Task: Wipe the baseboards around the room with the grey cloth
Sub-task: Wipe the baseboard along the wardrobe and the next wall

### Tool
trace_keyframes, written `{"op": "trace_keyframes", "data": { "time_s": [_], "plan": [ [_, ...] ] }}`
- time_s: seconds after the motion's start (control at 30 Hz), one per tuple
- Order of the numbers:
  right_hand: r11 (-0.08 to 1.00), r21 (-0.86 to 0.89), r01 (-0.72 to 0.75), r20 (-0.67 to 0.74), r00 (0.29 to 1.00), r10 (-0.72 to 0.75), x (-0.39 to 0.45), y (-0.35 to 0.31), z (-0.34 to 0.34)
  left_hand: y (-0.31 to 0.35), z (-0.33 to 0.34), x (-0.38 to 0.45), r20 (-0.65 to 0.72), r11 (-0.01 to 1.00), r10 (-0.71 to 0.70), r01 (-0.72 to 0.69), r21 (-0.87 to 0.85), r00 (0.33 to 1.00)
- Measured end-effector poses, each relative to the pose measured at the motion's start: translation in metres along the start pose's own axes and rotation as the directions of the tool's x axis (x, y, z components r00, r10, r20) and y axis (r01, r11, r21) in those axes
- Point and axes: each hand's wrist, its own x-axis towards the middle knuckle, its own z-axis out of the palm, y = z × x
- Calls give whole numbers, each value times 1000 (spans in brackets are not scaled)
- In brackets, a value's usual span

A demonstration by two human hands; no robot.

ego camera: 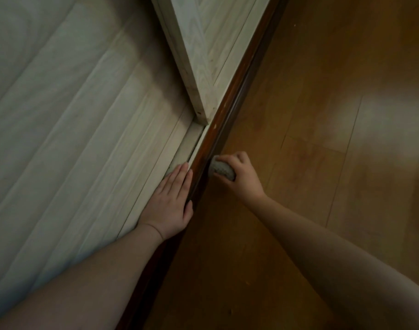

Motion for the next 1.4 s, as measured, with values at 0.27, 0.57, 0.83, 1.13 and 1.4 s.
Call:
{"op": "trace_keyframes", "data": {
  "time_s": [0.27,0.57,0.83,1.13,1.4],
  "plan": [
    [998,-27,56,0,998,-56,-33,-23,35,2,-2,2,22,999,2,-3,40,1000],
    [988,-145,60,-66,995,-71,-12,-37,33,2,2,0,15,1000,2,-3,31,1000],
    [989,-30,-148,-92,985,145,68,-21,-17,1,3,1,-10,1000,16,-16,23,1000],
    [954,-6,-301,-170,940,296,165,8,-79,2,5,-1,-4,1000,26,-26,5,1000],
    [937,64,-343,-254,903,348,170,18,-99,-3,6,0,2,999,23,-23,25,1000]
  ]
}}
